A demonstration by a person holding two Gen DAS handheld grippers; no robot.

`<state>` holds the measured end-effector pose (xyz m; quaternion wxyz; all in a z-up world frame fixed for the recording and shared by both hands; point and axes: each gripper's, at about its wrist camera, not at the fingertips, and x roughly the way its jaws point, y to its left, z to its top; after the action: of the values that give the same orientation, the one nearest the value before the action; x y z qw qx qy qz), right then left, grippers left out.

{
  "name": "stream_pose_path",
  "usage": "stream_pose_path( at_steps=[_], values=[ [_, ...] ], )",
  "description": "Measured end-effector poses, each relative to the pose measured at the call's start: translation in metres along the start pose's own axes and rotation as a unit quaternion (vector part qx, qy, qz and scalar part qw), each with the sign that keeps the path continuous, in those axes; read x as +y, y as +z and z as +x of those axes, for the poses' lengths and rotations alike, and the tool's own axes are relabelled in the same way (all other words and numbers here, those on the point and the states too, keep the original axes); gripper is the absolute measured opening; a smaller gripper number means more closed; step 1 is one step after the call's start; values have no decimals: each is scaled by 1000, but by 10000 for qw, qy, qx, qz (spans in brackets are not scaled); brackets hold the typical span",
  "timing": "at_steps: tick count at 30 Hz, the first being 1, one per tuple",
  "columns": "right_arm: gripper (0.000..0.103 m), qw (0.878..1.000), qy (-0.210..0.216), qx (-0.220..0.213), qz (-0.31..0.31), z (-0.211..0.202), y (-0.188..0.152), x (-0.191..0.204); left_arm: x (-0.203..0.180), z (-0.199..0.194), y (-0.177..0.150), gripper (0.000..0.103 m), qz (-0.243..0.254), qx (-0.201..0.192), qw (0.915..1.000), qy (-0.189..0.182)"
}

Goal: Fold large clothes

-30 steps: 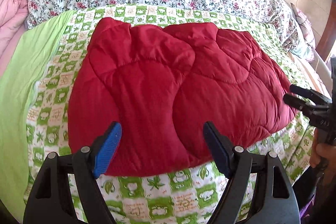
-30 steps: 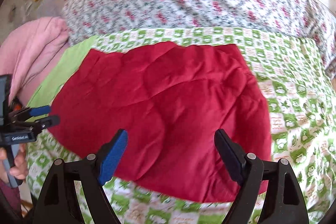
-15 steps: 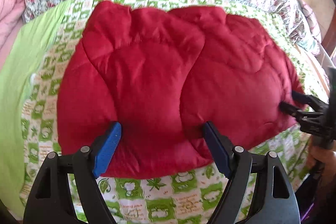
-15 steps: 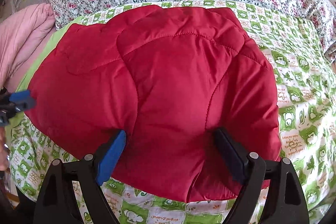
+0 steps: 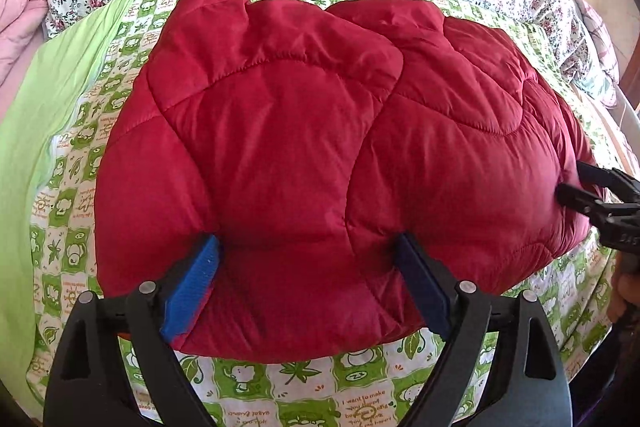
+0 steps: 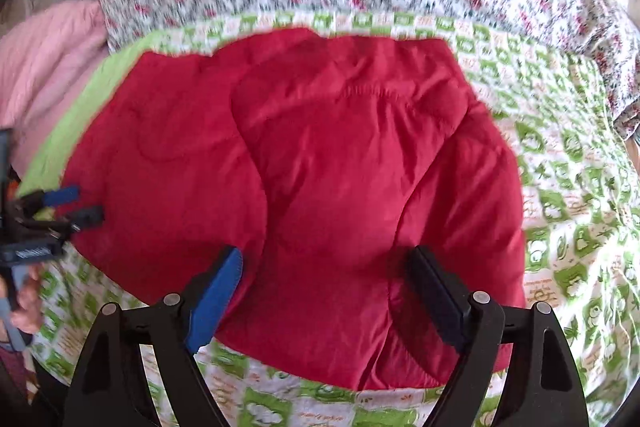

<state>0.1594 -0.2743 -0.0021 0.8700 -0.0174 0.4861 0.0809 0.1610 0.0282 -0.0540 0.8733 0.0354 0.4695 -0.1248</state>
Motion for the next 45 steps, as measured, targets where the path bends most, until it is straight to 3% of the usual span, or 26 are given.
stream_pose_path(
  at_steps=[4,10,17,21,24,29,45],
  values=[
    [96,9999,53,41,87,18,1,-7,-3,4,4,94,5,45,10000,84],
    [98,9999,51,13,98,24,2,-10,-3,9,6,96,7,56,9999,99],
    [98,9999,71,3,153,20,0,-9,-1,9,8,96,45,82,9999,106],
    [85,9997,110,-164,160,-3,11,-4,-1,9,9,96,30,102,9999,111],
    [85,9985,285,-422,189,-18,25,0,-2,8,10,96,26,110,9999,129],
    [88,9998,172,15,60,18,24,1,-2,8,9,96,37,109,9999,100],
    [90,9997,60,-174,167,28,11,-9,-3,5,8,96,131,103,9997,188]
  ],
)
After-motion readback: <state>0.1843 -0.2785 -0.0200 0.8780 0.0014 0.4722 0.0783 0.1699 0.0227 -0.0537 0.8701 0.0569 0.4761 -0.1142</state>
